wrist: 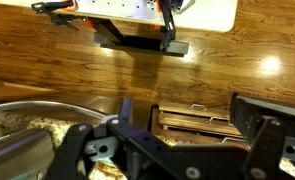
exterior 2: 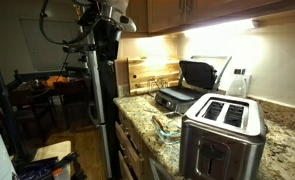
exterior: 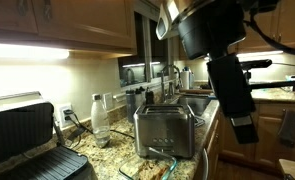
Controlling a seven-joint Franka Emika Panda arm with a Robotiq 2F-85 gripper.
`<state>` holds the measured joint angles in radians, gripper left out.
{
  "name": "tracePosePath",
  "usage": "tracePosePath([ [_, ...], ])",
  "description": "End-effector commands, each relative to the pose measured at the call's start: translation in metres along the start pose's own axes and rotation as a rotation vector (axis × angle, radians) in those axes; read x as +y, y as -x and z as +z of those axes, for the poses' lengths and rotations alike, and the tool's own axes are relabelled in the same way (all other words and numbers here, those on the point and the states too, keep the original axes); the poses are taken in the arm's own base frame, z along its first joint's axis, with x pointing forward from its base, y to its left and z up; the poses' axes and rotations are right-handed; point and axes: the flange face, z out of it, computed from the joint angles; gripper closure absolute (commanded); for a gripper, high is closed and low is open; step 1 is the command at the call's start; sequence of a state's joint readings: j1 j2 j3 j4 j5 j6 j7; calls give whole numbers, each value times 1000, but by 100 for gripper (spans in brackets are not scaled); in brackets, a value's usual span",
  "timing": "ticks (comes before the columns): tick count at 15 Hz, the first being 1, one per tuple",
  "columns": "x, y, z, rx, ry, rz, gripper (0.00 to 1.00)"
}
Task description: Put the bread in the toaster
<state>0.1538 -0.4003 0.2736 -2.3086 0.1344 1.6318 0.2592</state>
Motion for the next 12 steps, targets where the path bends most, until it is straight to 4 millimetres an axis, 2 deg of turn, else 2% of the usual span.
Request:
tracePosePath([
  [1,-2,-7,-1,4,4,6,0],
  [12,3,-9,0,1,-9,20,0],
])
